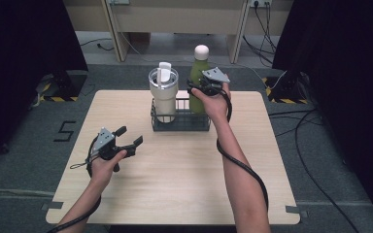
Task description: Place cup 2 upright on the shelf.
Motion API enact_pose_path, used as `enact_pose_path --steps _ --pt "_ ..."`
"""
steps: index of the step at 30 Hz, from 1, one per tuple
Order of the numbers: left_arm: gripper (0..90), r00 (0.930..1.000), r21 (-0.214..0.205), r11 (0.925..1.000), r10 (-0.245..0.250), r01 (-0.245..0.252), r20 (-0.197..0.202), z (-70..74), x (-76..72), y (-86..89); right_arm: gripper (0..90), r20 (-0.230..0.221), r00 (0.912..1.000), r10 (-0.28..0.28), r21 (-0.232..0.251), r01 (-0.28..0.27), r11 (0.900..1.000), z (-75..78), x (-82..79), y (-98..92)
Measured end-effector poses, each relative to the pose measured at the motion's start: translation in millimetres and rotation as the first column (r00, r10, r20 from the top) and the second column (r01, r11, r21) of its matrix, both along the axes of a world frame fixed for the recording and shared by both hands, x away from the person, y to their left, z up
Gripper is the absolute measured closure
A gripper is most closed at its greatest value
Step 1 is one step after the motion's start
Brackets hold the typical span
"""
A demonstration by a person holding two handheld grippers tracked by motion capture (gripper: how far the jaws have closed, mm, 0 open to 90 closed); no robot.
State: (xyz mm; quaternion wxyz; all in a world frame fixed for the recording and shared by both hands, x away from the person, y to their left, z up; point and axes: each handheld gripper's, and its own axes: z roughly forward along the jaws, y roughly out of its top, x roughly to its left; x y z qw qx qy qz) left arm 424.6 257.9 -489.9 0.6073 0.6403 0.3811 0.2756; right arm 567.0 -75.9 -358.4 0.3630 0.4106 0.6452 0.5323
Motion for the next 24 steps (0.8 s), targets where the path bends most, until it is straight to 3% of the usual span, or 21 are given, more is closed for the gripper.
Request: enact_pose_path --steps 24 --pt "14.1 1.0000 0.003 1.0000 -0.004 0.004 -0.004 -1.3 0.5 -1.5 22.0 -0.053 0.9984 -0.020 -0.026 0.019 0.9995 -23.4 8.3 2.9"
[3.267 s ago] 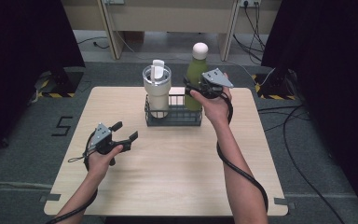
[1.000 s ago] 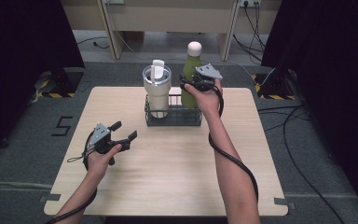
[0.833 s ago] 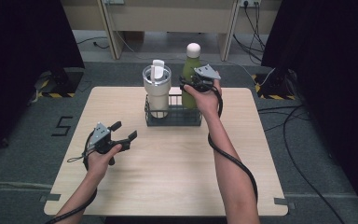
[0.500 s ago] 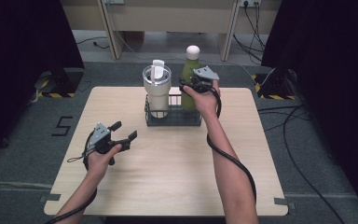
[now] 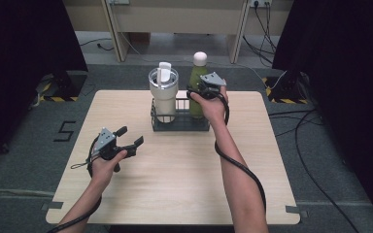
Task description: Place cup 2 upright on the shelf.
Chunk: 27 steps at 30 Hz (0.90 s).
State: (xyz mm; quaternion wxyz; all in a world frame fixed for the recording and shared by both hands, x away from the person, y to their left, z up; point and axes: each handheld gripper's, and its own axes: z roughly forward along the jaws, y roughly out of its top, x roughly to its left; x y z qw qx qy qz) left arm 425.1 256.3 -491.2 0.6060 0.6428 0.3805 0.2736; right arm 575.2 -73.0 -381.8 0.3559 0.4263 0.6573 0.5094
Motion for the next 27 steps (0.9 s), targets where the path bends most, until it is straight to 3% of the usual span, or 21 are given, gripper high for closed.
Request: enact_pose_path --steps 27 --pt "14.1 1.0000 0.000 1.0000 0.000 0.000 -0.001 -0.1 -0.1 -0.2 21.9 -0.016 0.9999 -0.002 -0.012 0.002 0.9999 -10.4 2.9 0.3"
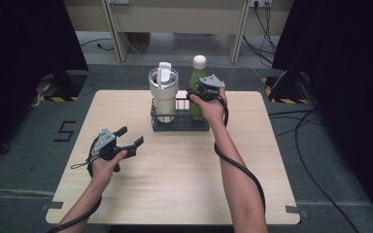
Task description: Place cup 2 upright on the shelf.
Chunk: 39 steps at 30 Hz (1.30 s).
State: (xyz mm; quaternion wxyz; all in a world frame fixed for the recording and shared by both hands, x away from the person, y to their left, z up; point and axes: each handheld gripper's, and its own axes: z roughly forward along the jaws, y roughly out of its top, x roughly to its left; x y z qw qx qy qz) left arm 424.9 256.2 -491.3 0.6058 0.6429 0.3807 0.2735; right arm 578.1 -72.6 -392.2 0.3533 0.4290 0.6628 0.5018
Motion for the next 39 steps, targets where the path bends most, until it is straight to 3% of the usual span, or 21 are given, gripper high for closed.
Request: enact_pose_path --steps 14,27,39 --pt "14.1 1.0000 0.001 1.0000 0.000 0.000 0.001 0.1 -0.6 0.0 21.6 0.021 0.9998 0.005 -0.013 -0.005 0.9999 -3.0 -6.0 1.6" --pt "14.1 1.0000 -0.004 1.0000 0.002 -0.002 -0.001 0.5 -0.7 0.7 20.7 0.020 0.9998 0.002 0.003 -0.002 1.0000 -3.5 -7.0 0.9" --pt "14.1 1.0000 -0.006 1.0000 0.004 -0.004 -0.006 0.0 -0.2 0.6 8.8 0.005 1.0000 0.008 0.006 -0.008 0.9999 -3.8 -8.7 -4.0"
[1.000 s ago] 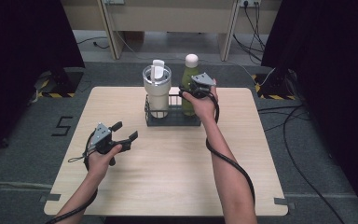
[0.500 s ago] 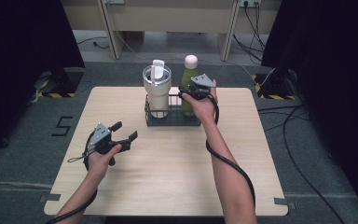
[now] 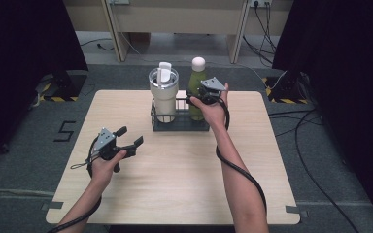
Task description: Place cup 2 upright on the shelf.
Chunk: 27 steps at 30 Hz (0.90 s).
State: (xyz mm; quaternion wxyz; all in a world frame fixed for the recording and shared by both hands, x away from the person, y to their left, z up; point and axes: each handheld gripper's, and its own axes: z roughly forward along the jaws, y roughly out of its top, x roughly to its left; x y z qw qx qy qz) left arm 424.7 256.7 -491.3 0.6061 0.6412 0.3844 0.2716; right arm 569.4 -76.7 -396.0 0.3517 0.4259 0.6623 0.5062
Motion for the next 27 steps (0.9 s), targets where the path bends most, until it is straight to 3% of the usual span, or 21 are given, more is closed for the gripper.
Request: enact_pose_path --steps 27 --pt "14.1 0.9999 0.005 0.9999 0.010 -0.010 -0.002 0.3 0.0 1.3 6.1 -0.023 0.9991 0.034 0.012 -0.034 0.9994 0.3 -22.2 -12.0"
